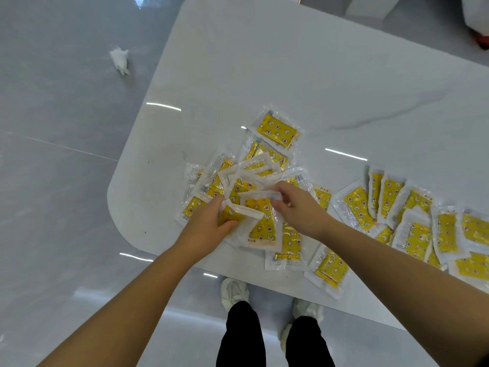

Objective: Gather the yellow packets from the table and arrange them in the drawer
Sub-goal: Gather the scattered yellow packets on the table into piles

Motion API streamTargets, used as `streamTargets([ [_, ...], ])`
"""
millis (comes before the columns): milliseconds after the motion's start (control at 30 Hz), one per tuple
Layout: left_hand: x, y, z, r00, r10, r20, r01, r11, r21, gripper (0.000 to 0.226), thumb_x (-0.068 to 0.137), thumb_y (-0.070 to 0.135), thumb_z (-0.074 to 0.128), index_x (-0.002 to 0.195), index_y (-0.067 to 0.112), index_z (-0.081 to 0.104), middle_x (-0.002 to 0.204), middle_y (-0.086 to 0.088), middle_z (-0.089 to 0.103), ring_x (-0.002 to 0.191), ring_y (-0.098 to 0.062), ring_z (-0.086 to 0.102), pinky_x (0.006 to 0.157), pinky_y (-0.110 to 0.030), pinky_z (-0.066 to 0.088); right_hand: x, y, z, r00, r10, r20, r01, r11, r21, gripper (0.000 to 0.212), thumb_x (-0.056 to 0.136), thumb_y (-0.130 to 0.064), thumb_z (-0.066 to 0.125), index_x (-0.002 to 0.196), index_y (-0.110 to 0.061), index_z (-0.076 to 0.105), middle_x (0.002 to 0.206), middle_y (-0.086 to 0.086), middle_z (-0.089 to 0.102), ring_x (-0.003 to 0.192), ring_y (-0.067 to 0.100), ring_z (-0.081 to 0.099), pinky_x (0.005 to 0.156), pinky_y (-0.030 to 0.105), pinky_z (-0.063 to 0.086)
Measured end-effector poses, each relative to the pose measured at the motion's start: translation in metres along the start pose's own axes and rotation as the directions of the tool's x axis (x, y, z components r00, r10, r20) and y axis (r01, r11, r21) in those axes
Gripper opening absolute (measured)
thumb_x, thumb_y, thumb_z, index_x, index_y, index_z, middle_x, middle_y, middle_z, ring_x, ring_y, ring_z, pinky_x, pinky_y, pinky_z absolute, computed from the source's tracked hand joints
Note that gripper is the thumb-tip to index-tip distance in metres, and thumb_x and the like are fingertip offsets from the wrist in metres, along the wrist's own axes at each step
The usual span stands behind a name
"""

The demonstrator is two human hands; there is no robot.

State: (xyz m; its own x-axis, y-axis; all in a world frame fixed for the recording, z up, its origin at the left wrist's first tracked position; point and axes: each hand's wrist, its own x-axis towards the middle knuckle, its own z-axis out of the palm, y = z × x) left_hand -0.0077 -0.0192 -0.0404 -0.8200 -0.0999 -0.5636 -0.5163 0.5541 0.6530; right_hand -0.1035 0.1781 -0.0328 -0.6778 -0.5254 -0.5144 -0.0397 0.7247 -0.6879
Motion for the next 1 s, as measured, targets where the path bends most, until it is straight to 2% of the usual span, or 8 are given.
streamTargets([
  [167,0.003,0.001,-0.004,0.999,-0.050,0.022,0.050,0.999,-0.014,0.025,0.087,0.024,0.067,0.111,0.019,0.061,0.103,0.004,0.063,0.093,-0.013,0.058,0.079,-0.028,0.048,0.008,0.011,-0.015,0.989,0.141,-0.034,-0.133,0.975,0.177,0.024,0.100,-0.022,0.041,0.087,-0.006,0.053,0.079,-0.001,0.051,0.074,0.016,0.048,0.067,0.030,0.038],
  [300,0.014,0.010,0.001,0.992,-0.070,-0.102,0.078,0.994,0.083,0.039,0.086,0.025,0.068,0.122,0.013,0.060,0.128,0.001,0.044,0.110,-0.013,0.047,0.090,-0.020,0.034,0.017,0.010,-0.026,0.992,0.108,-0.067,-0.089,0.966,0.241,0.023,0.101,-0.033,0.040,0.095,-0.015,0.054,0.088,0.000,0.059,0.081,0.016,0.056,0.076,0.033,0.045],
  [433,0.027,0.027,0.015,0.972,-0.131,-0.193,0.153,0.982,0.107,0.035,0.087,0.027,0.067,0.117,0.011,0.061,0.124,-0.001,0.041,0.099,-0.013,0.046,0.081,-0.021,0.035,0.029,0.013,-0.038,0.971,0.103,0.215,-0.177,0.915,0.363,0.028,0.086,-0.036,0.067,0.113,-0.031,0.060,0.107,-0.010,0.068,0.096,0.006,0.065,0.085,0.026,0.053],
  [533,0.032,0.035,0.019,0.950,-0.198,-0.242,0.227,0.969,0.097,0.023,0.088,0.021,0.065,0.105,0.007,0.059,0.121,-0.002,0.038,0.089,-0.012,0.044,0.074,-0.023,0.035,0.038,0.018,-0.038,0.942,0.131,0.309,-0.160,0.985,0.070,0.039,0.077,-0.035,0.076,0.114,-0.026,0.065,0.111,-0.002,0.068,0.101,0.016,0.064,0.092,0.036,0.052],
  [633,0.032,0.037,0.018,0.949,-0.202,-0.244,0.231,0.968,0.096,0.016,0.089,0.017,0.063,0.097,0.006,0.056,0.114,-0.001,0.037,0.086,-0.014,0.045,0.072,-0.022,0.035,0.040,0.017,-0.036,0.959,-0.017,0.283,0.110,0.942,-0.318,0.042,0.085,-0.030,0.068,0.122,-0.013,0.060,0.127,0.004,0.054,0.114,0.021,0.052,0.097,0.035,0.045],
  [767,0.025,0.034,0.015,0.947,-0.193,-0.258,0.232,0.964,0.132,0.018,0.088,0.016,0.063,0.100,0.006,0.055,0.111,-0.002,0.040,0.085,-0.015,0.047,0.071,-0.024,0.036,0.036,0.010,-0.036,0.920,-0.264,0.289,0.376,0.801,-0.466,0.033,0.087,-0.026,0.065,0.116,-0.010,0.061,0.138,0.003,0.043,0.126,0.022,0.040,0.098,0.035,0.041],
  [900,0.017,0.036,0.014,0.937,-0.202,-0.284,0.247,0.959,0.135,0.015,0.087,0.015,0.064,0.095,0.005,0.058,0.105,-0.001,0.042,0.084,-0.016,0.047,0.072,-0.025,0.035,0.039,0.009,-0.031,0.914,-0.278,0.295,0.402,0.719,-0.567,0.034,0.089,-0.030,0.059,0.120,-0.017,0.058,0.127,0.001,0.049,0.119,0.021,0.041,0.097,0.035,0.032],
  [1000,0.013,0.041,0.012,0.938,-0.203,-0.281,0.251,0.957,0.148,0.009,0.087,0.014,0.063,0.087,0.006,0.059,0.087,-0.005,0.053,0.076,-0.019,0.050,0.061,-0.027,0.036,0.041,0.008,-0.031,0.922,-0.271,0.275,0.384,0.715,-0.584,0.029,0.091,-0.030,0.057,0.117,-0.017,0.058,0.115,0.002,0.052,0.112,0.022,0.047,0.095,0.034,0.033],
])
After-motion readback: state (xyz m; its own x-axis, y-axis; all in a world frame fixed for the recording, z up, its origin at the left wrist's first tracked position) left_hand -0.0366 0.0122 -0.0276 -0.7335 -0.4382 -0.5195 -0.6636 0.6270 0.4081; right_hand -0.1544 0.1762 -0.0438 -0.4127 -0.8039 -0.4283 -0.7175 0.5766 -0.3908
